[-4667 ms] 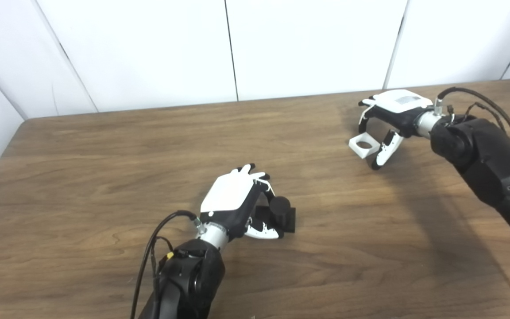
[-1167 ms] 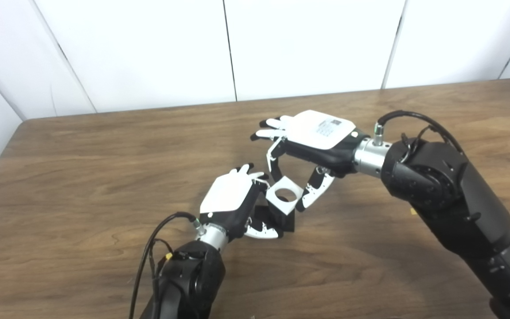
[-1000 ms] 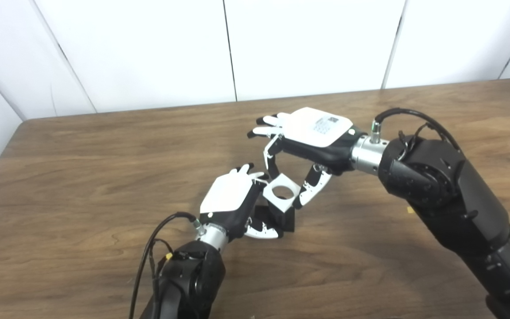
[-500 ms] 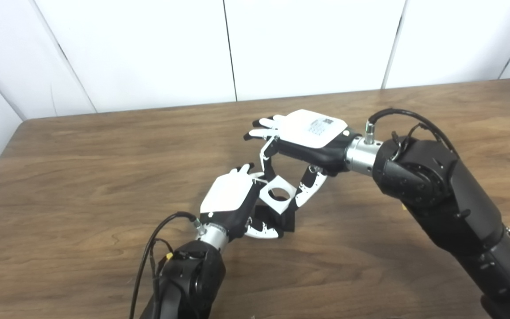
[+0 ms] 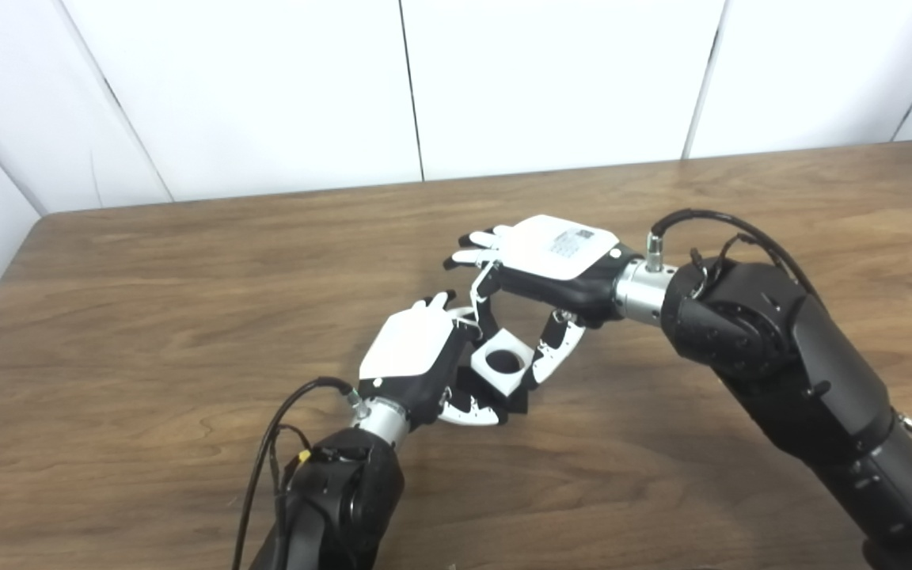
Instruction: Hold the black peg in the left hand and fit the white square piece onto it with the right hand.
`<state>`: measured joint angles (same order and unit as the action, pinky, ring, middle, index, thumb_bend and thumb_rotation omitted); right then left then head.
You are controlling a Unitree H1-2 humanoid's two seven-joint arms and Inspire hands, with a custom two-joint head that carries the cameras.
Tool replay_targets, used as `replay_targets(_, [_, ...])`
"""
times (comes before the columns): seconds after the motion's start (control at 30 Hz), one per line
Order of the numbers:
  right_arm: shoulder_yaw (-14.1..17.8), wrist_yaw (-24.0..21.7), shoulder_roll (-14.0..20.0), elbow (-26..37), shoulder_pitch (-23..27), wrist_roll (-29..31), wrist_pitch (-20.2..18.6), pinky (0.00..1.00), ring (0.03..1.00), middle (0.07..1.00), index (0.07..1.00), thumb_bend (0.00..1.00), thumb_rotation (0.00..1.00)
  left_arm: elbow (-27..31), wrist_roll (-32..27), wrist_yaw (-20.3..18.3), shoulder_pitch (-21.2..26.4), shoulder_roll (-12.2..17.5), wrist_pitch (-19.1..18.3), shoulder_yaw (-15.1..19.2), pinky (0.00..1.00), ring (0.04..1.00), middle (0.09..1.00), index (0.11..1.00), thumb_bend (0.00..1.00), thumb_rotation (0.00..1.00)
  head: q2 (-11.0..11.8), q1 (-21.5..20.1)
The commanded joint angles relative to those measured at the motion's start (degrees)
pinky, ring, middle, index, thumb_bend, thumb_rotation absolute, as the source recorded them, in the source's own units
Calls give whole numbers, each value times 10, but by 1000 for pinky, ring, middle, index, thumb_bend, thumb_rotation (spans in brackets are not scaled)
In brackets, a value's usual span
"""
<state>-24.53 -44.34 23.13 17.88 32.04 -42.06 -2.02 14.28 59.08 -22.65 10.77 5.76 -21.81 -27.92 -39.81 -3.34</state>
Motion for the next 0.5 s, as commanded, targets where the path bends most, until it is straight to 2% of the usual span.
replay_targets(0.0, [4, 15, 3, 0, 15, -2, 16, 1000, 1000, 941, 492, 525, 151, -33, 6, -21, -7, 9, -5, -9, 1000, 1000, 884, 486, 525, 67, -1, 0])
replay_targets(0.47, [0, 30, 6, -15, 7, -2, 29, 999, 1000, 944, 492, 525, 151, -35, 7, -16, -7, 11, -2, -12, 1000, 1000, 882, 486, 525, 68, 2, 0])
